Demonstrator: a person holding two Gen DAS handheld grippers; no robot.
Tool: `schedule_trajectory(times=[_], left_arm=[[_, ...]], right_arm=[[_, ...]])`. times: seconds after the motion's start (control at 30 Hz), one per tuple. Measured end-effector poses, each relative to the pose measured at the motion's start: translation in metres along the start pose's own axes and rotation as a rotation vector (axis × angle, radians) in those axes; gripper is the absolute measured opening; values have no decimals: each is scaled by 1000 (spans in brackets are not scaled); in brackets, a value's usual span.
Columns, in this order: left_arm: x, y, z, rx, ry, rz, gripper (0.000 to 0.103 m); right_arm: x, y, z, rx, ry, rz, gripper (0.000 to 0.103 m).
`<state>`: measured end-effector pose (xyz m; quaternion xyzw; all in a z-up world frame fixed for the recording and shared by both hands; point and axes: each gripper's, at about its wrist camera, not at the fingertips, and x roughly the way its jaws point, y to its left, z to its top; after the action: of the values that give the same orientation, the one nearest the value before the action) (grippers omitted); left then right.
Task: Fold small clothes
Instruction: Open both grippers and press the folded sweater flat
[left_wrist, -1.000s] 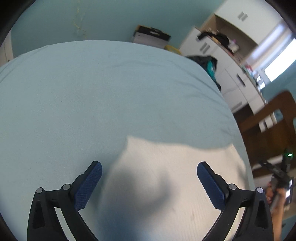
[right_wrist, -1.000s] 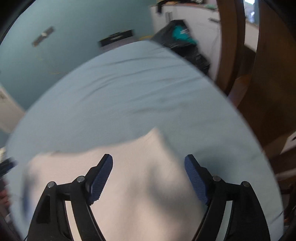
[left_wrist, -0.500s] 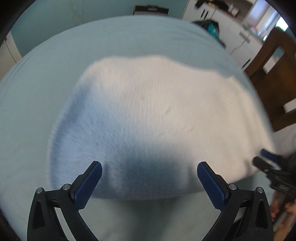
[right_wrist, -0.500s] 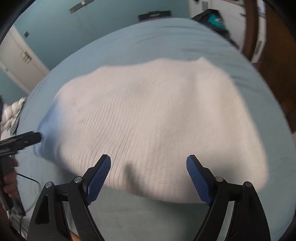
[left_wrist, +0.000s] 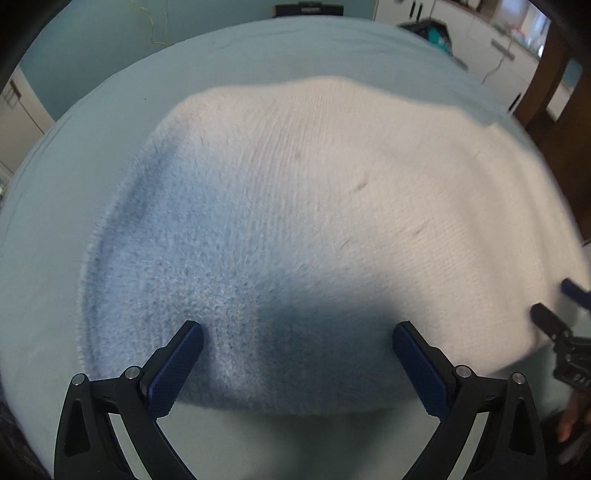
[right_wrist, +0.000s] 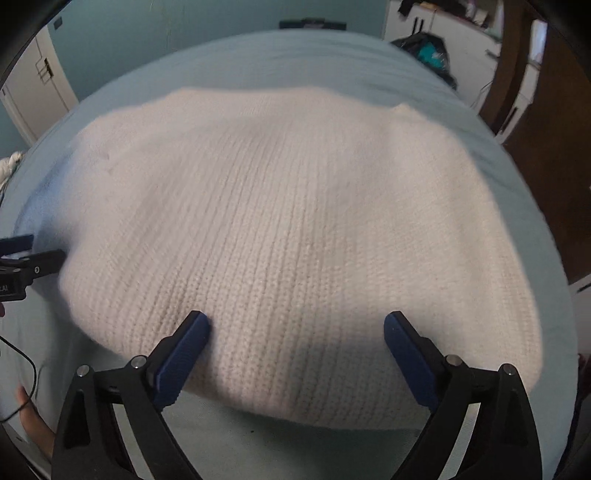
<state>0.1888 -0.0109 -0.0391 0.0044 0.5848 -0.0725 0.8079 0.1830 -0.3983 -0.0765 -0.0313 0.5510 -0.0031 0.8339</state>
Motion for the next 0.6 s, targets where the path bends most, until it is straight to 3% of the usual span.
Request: schedule_trajectory(times=[0.07, 0.13, 0.23, 0.33, 0.4, 0.6], left_arm=[[-17, 0, 4, -13, -95, -45, 103], [-19, -10, 6, 29, -160, -49, 103], [14, -36, 2, 161, -76, 17, 103], [25, -62, -15, 316, -169, 148, 103], [28, -71, -22, 366, -200, 195, 103], [26, -52, -3, 311, -124, 90, 103]], right_arm=[[-26, 0, 0, 22, -119, 53, 94], [-33, 7, 3, 16, -162, 138, 94], [-10, 35, 9, -76, -74, 172, 94], [19, 60, 2, -229, -29, 61, 97], [28, 59, 1, -243, -31, 36, 101], [23, 38, 6, -180, 9, 88, 102]])
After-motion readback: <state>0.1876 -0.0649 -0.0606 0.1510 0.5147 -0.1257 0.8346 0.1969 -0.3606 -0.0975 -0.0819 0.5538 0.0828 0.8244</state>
